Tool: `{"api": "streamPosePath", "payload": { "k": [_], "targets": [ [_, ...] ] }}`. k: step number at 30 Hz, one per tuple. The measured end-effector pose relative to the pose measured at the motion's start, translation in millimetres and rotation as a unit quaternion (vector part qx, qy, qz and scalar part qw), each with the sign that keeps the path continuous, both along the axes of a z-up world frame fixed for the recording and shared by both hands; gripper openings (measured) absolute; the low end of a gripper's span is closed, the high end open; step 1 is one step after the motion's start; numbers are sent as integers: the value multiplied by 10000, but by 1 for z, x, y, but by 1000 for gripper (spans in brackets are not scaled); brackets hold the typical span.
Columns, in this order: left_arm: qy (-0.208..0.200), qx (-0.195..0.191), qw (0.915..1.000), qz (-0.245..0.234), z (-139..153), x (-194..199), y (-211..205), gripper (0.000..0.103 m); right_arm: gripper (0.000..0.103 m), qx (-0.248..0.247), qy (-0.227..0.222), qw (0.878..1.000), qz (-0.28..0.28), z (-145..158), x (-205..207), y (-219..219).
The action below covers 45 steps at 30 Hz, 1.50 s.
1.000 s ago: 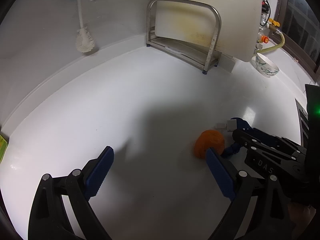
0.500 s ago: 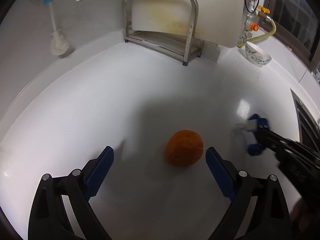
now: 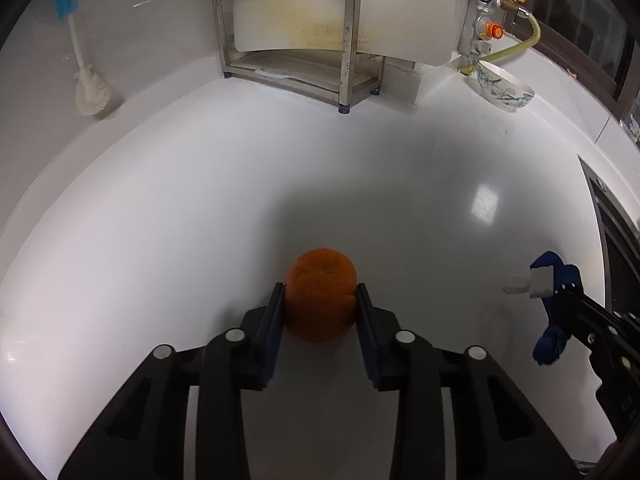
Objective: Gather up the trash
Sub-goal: 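Carry the orange ball and blue toy over the grey bin with both tools, then open both tools to drop the ball and toy into the bin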
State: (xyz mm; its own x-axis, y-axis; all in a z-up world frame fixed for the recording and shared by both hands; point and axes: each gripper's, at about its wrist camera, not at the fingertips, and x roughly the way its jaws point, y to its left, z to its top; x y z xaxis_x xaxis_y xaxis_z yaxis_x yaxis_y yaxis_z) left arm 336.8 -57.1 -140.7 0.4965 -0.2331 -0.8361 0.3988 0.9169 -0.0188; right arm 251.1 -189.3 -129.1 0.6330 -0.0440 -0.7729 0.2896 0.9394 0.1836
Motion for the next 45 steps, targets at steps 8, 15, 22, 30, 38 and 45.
{"api": "streamPosePath", "payload": {
  "k": [8,15,22,30,38,45],
  "targets": [
    [-241,-134,9996,101,32,-37,22,26,9,1,-84,9999,90,13,-44,15],
    [-381,-242,9989,135,60,-93,39,25,9,28,-155,9993,325,22,-97,28],
    [-365,-393,9982,252,80,-167,45,25,9,-22,-93,9969,780,26,-166,34],
    [-87,-416,9988,230,74,-260,27,25,9,21,186,9933,1138,12,-240,26],
    [130,-214,9996,138,52,-325,-2,25,9,126,581,9897,1300,-14,-296,4],
    [347,-72,9990,288,33,-345,-13,26,9,225,780,9857,1479,-29,-312,-3]
  ]
}}
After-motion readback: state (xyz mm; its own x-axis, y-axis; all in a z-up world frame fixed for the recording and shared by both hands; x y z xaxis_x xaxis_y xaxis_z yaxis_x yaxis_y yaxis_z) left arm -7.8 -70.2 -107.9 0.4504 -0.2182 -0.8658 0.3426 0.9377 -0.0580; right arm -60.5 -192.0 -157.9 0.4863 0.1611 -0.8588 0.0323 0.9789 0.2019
